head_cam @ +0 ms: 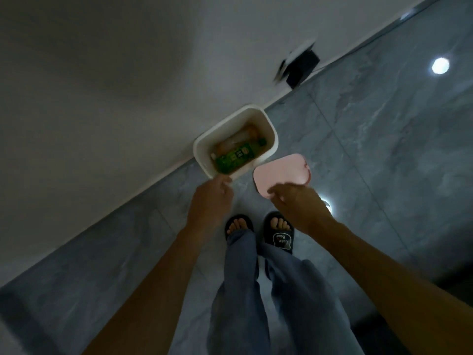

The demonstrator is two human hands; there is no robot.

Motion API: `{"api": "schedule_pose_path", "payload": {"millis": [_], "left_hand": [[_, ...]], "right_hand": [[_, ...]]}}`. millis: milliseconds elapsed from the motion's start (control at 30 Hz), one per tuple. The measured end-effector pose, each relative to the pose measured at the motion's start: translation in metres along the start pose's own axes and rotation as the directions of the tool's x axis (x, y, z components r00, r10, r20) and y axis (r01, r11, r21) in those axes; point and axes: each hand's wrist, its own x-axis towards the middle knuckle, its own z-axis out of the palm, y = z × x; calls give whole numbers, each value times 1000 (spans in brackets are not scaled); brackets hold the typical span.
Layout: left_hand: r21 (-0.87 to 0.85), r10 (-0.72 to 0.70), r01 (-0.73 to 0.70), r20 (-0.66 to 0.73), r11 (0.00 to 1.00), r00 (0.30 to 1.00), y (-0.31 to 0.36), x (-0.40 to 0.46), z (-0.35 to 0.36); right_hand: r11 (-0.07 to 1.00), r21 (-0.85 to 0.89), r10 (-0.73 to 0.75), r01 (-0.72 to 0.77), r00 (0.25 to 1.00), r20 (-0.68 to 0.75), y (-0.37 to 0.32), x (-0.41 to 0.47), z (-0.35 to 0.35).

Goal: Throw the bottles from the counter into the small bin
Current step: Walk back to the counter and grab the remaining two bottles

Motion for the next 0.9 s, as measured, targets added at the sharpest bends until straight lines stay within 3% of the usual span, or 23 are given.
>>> {"api": "schedule_pose_path", "payload": {"millis": [200, 400, 500, 700, 900], "left_hand": [[51, -222, 216, 161, 975, 962, 17, -145, -59], [87, -266, 252, 217, 964, 939, 36, -270, -119], [122, -217, 189, 285, 974, 934, 47, -326, -143], [42, -283, 280, 212, 959, 935, 60, -395, -165], [-158, -398, 404, 69, 901, 915, 61, -444, -145]], "right_hand": [[973, 37, 221, -226, 969, 111, -22, -142, -47], [945, 54, 308, -323, 932, 190, -46, -268, -98], [938, 41, 325, -345, 911, 253, -65, -315, -128], [923, 24, 361, -383, 888, 285, -88, -370, -165], [898, 4, 416, -441, 850, 323, -84, -375, -191]]}}
